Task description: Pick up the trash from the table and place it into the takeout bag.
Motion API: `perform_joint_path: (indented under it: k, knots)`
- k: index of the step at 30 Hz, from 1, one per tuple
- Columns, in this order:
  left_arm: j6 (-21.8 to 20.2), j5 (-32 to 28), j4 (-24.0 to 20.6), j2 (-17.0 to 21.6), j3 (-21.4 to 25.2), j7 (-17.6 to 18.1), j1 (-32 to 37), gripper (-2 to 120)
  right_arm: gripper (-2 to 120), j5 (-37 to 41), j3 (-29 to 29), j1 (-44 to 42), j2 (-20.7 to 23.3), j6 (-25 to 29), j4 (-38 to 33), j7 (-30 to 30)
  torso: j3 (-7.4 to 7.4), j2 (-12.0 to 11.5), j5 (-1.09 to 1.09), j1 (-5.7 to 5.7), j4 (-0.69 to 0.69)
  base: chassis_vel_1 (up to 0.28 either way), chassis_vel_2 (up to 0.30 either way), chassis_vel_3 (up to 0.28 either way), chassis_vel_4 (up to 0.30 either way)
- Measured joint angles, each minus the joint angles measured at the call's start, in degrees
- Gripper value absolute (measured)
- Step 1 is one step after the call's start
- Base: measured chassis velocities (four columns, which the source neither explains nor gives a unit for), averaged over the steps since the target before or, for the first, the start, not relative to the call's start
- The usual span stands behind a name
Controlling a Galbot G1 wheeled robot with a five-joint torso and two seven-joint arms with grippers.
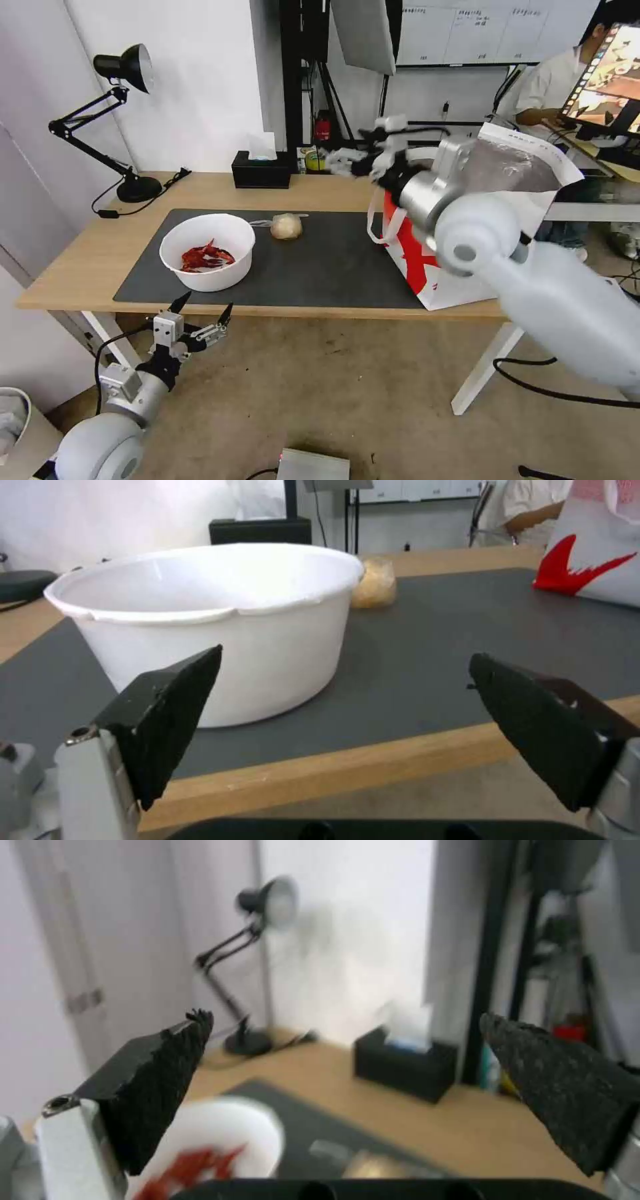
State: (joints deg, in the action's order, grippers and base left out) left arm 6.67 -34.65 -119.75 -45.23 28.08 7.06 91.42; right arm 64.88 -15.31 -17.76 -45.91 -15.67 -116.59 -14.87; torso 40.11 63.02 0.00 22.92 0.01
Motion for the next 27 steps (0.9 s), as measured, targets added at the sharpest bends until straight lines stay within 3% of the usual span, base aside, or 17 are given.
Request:
perform_joint_path:
  k: [7, 14, 19, 27]
  knots:
    - [0.05, 0.00, -0.06, 0.03, -0.12, -0.01, -0.43, 100, 100, -5.03, 2.39, -12.25, 3.36, 3.07, -4.94, 1.50, 0.00, 0.00, 0.00, 0.00, 0.00, 0.000, 0.000, 0.000, 0.000]
    - [0.00, -0.11, -0.05, 0.22, -0.38, 0.00, -0.35, 100, 100, -14.59, 12.29, -34.72, 6.45, 8.67, -10.24, 0.34, -0.01, 0.00, 0.00, -0.01, -0.03, 0.000, 0.000, 0.000, 0.000]
    - [-0.01, -0.03, -0.33, 0.00, -0.12, 0.00, -0.11, 100, 100, -20.34, 16.08, -43.99, 6.69, 12.67, -11.78, -0.82, -0.01, 0.01, 0.00, -0.01, -0.02, 0.000, 0.000, 0.000, 0.000]
    - [-0.02, 0.77, -2.41, -2.20, 3.09, 0.01, 2.77, 100, 100, -27.13, 15.04, -48.84, 4.98, 17.06, -10.33, -2.92, 0.00, 0.01, -0.01, -0.01, 0.00, 0.000, 0.000, 0.000, 0.000]
